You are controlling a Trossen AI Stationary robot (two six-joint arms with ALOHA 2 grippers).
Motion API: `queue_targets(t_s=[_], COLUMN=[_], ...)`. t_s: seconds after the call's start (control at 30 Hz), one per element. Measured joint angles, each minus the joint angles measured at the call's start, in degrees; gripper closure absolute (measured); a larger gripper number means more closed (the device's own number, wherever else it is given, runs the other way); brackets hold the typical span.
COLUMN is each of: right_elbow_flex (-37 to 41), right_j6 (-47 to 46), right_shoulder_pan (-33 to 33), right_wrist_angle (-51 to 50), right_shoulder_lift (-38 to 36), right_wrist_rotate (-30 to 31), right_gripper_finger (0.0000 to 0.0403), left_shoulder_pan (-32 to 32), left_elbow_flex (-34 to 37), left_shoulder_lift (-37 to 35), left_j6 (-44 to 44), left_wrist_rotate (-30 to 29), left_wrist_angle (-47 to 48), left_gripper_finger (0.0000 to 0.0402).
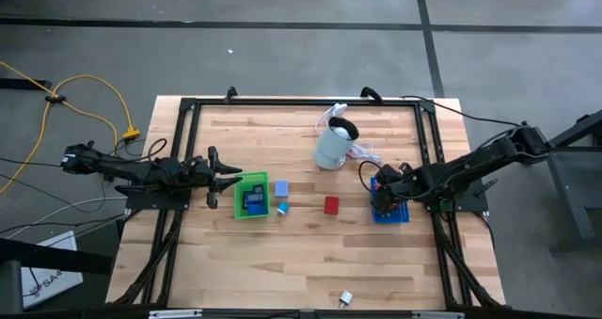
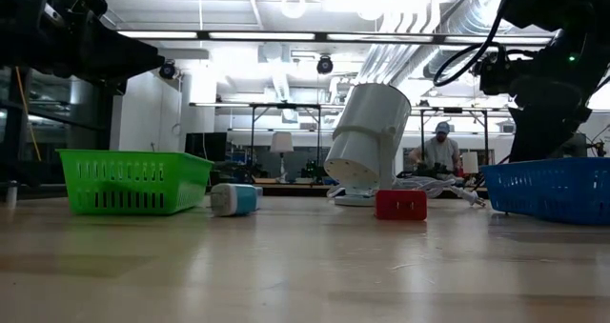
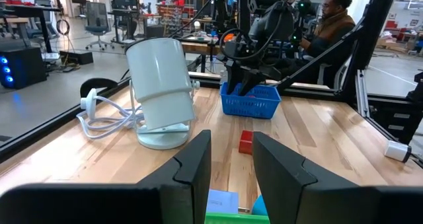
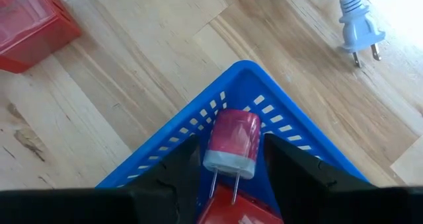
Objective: Pick & Place Office items
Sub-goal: Put the white charger adapter into the blue bin
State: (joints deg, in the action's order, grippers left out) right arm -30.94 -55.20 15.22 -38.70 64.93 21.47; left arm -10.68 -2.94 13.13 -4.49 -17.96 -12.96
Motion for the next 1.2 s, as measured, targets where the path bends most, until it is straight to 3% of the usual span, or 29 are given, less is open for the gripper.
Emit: queue_targets(t_s=[0.47, 0.93, 1.2], right_elbow_flex=[0.00, -0.06, -0.07], right_j6=[-0.34, -0.11, 1.46], right_shoulder_pan=[0.00, 0.04, 2.34], right_wrist_angle=[-0.27, 0.04, 3.64], right_shoulder_lift=[-0.54, -12.26, -15.19], right_wrist_rotate=[-1.19, -3.74, -3.93], right_gripper_finger=[0.0250, 0.0250, 0.0250], left_shoulder_pan=[-0.01, -0.02, -0.02], left_elbow_flex=[0.00, 0.02, 0.02], left_shoulder_lift=[-0.01, 0.00, -0.02], left_j6=[0.02, 0.02, -0.01], left_wrist_rotate=[0.00, -0.02, -0.02], left_wrist_angle=[0.00, -0.02, 0.01], left_gripper_finger=[0.0298, 0.0298, 0.0298])
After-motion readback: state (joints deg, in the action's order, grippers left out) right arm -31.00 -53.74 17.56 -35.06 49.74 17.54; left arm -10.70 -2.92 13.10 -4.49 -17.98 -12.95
